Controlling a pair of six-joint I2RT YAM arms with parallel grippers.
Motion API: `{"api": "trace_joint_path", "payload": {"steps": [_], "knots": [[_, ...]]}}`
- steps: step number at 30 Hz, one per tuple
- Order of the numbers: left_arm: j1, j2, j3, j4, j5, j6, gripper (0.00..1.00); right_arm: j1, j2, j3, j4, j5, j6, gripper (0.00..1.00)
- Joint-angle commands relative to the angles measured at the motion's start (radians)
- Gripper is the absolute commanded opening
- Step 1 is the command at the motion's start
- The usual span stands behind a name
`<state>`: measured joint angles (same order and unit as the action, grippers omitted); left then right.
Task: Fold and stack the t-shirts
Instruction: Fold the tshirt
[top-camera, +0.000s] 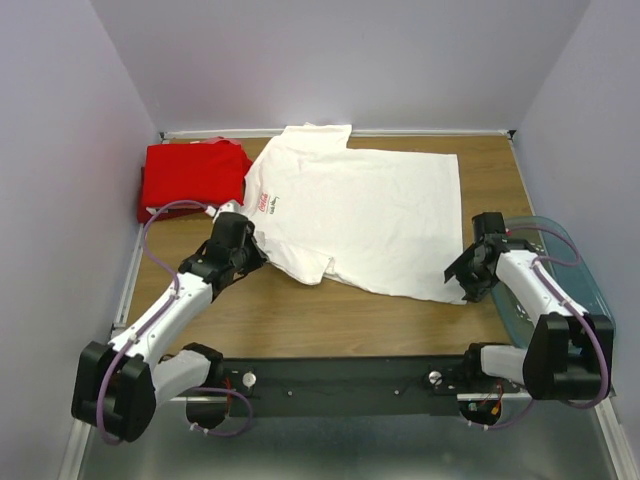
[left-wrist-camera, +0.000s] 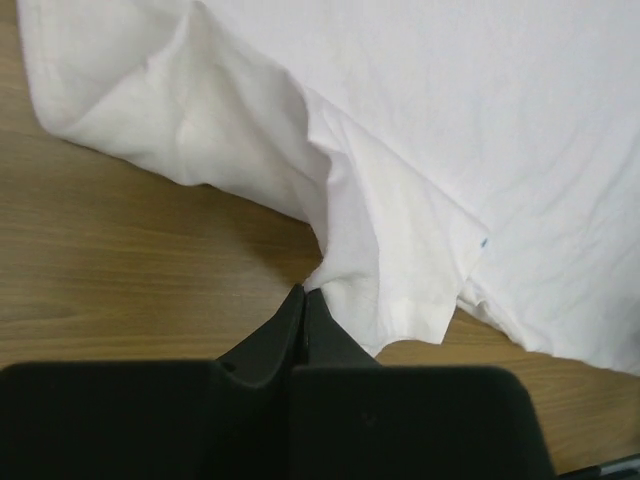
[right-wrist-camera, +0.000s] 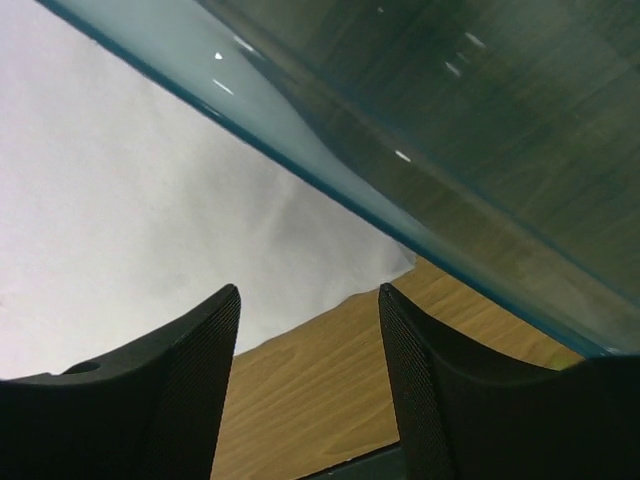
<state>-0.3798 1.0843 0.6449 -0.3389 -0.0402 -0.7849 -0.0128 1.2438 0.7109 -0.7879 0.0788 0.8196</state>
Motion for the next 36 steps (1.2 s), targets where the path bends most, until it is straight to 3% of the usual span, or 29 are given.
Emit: {"api": "trace_joint_path", "payload": {"steps": [1,23,32,36], "knots": [[0.032,-0.041,0.015,-0.052,0.028,0.026,0.0,-0.016,-0.033,-0.01,-0.062,0.079,0.049,0.65],[0.033,-0.253,-0.062,-0.169,0.122,-0.036,0.0,-0.015,0.008,-0.088,-0.037,0.191,0.148,0.58],[0.033,-0.343,-0.027,-0.249,0.144,-0.063,0.0,-0.015,0.036,-0.082,0.019,0.194,0.154,0.5],[0.033,-0.371,-0.014,-0.296,0.154,-0.068,0.0,-0.015,0.06,-0.083,0.053,0.187,0.154,0.4]]}}
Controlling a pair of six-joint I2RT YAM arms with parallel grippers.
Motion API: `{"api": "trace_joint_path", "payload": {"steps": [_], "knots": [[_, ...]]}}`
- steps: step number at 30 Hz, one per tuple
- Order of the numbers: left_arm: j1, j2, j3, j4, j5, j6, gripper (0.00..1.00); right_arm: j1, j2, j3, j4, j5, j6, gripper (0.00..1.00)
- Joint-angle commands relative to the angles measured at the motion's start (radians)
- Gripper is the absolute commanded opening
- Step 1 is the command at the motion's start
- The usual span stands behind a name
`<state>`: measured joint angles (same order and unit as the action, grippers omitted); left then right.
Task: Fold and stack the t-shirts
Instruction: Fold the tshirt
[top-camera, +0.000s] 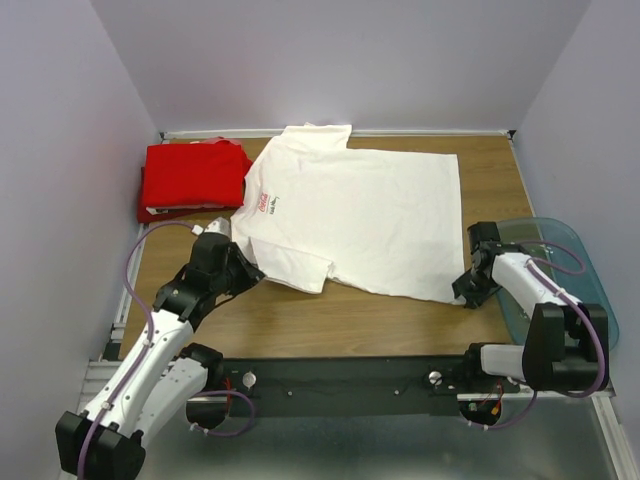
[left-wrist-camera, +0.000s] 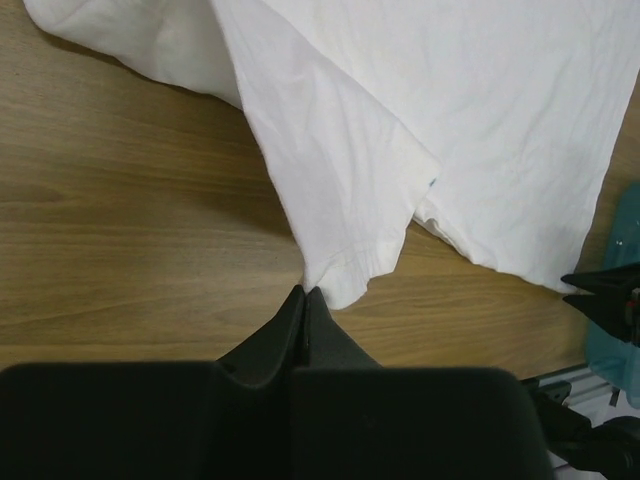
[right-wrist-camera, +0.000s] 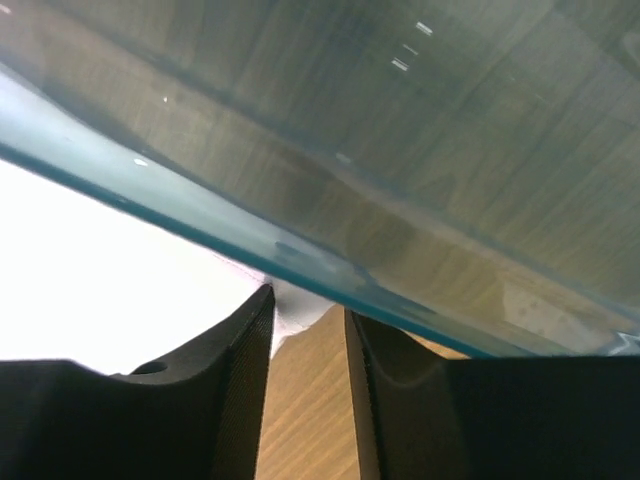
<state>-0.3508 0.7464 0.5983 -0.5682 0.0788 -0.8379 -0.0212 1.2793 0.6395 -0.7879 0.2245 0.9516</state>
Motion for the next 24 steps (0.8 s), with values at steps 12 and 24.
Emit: {"api": "trace_joint_path", "payload": {"steps": [12,24], "knots": [[0.003,-0.148,0.058,-0.2,0.045,-0.023,0.0,-0.006,-0.03,-0.018,0.082,0.018,0.0,0.02],[0.003,-0.212,0.097,-0.298,0.156,-0.044,0.0,-0.006,-0.187,-0.018,-0.033,0.038,0.003,0.01]]}}
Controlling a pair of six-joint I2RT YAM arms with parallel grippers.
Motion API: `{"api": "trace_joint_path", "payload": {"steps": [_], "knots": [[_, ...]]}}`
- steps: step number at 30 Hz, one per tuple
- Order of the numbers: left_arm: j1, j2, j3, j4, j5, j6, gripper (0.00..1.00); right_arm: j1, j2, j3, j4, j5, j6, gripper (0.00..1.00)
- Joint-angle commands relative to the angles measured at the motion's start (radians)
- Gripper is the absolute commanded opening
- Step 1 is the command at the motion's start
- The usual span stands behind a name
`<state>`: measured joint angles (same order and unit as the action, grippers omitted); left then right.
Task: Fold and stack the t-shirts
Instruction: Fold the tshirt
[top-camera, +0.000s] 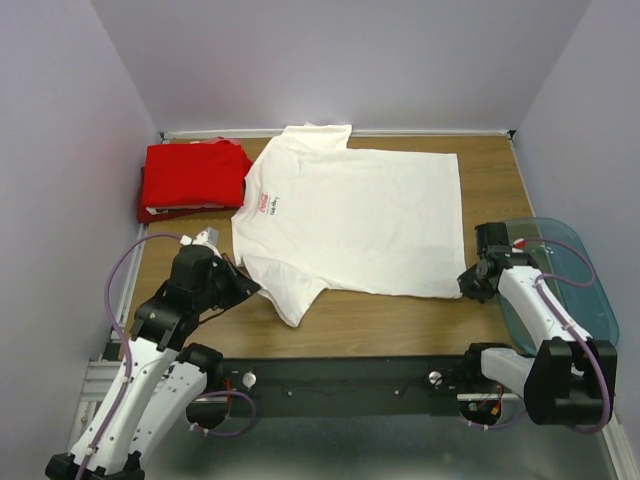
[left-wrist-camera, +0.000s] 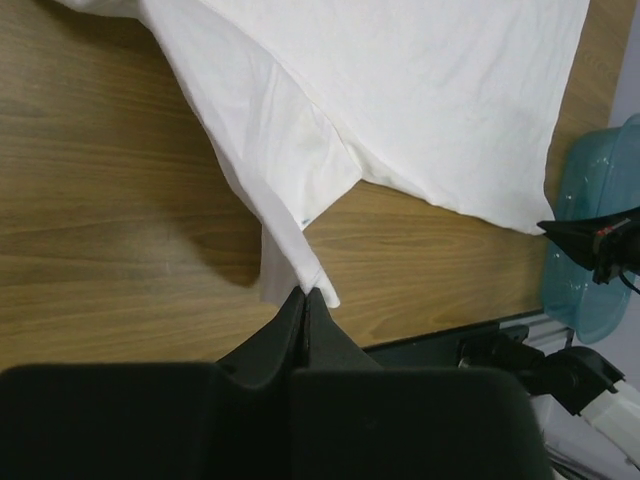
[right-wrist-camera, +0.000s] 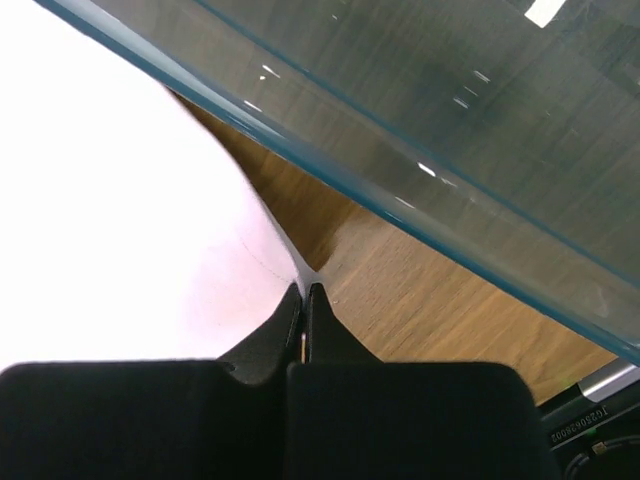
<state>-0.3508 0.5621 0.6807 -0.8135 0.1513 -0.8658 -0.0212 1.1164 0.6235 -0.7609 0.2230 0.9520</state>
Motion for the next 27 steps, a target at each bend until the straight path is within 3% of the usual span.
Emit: {"api": "trace_joint_path", "payload": {"steps": [1,15,20,27], "knots": [[0.003,-0.036,0.017,-0.073,0.091,-0.021,0.0,-0.006,-0.027,0.001,-0.066,0.036,0.004,0.01],[0.003,-0.175,0.094,-0.304,0.14,-0.081,0.0,-0.006,-0.112,0.004,-0.15,0.019,0.001,0.01],[0.003,-0.243,0.062,-0.305,0.188,-0.121,0.0,-0.006,-0.145,0.01,-0.166,0.004,-0.016,0.0],[0.003,-0.117,0.092,-0.178,0.111,-0.075,0.0,-0.006,-0.093,0.071,-0.16,-0.066,-0.119,0.01]]}}
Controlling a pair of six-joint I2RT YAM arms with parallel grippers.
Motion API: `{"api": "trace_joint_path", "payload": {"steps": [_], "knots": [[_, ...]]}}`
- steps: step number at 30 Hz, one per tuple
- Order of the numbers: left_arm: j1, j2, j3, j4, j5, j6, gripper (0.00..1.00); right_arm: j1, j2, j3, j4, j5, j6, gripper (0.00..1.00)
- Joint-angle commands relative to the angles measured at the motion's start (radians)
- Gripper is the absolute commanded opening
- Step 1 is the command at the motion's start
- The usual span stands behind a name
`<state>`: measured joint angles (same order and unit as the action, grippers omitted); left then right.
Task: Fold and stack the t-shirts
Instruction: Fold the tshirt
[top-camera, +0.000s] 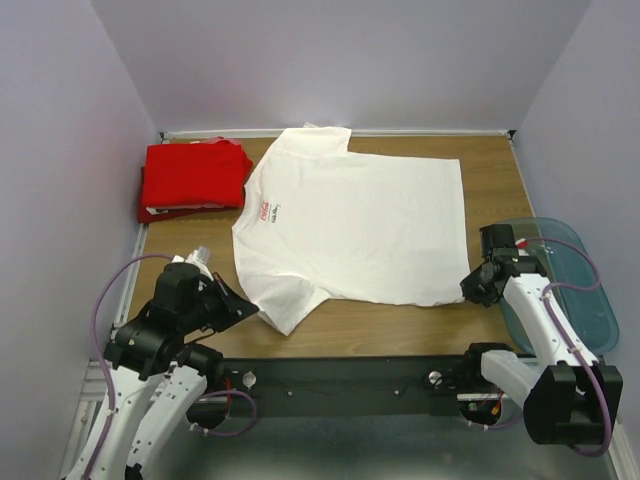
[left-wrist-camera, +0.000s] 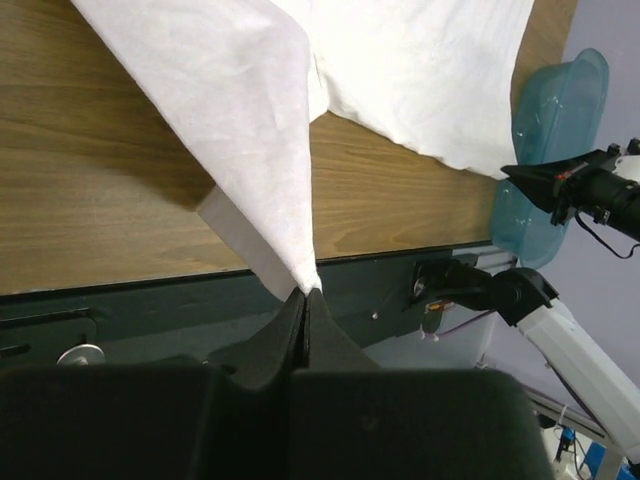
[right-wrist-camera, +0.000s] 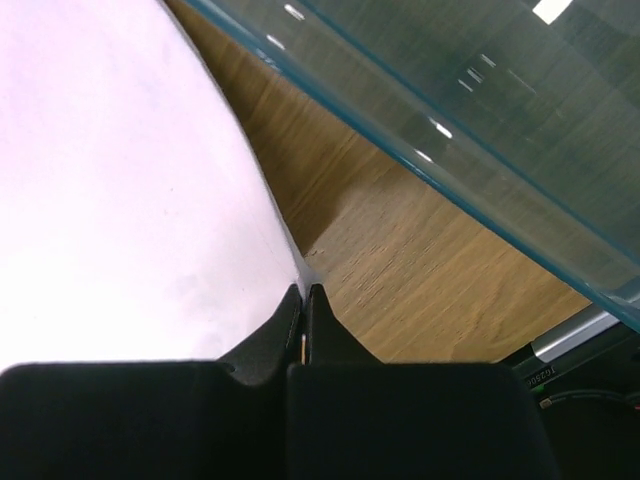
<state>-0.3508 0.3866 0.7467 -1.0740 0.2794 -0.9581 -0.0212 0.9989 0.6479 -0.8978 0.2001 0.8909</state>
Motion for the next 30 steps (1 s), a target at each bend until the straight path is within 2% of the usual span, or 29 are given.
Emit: {"api": "trace_joint_path", "payload": {"steps": [1,6,11,18,24,30], "knots": [[0.003,0.075,0.023,0.103,-0.02,0.025,0.0,-0.006,0.027,0.058,-0.018,-0.051,-0.069,0.01],[0.003,0.168,0.008,0.219,-0.054,0.045,0.0,-0.006,0.075,0.171,-0.023,-0.062,-0.142,0.01],[0.003,0.254,-0.018,0.397,-0.072,0.044,0.0,-0.006,0.21,0.254,-0.02,-0.145,-0.19,0.0],[0.004,0.504,-0.001,0.686,-0.059,0.088,0.0,-0.006,0.351,0.315,0.008,-0.096,-0.253,0.01],[0.013,0.714,0.16,0.703,-0.08,0.185,0.0,-0.006,0.423,0.364,0.034,-0.09,-0.25,0.0],[0.035,0.808,0.276,0.689,-0.086,0.222,0.0,-0.008,0.515,0.444,0.039,-0.103,-0.26,0.0]]}}
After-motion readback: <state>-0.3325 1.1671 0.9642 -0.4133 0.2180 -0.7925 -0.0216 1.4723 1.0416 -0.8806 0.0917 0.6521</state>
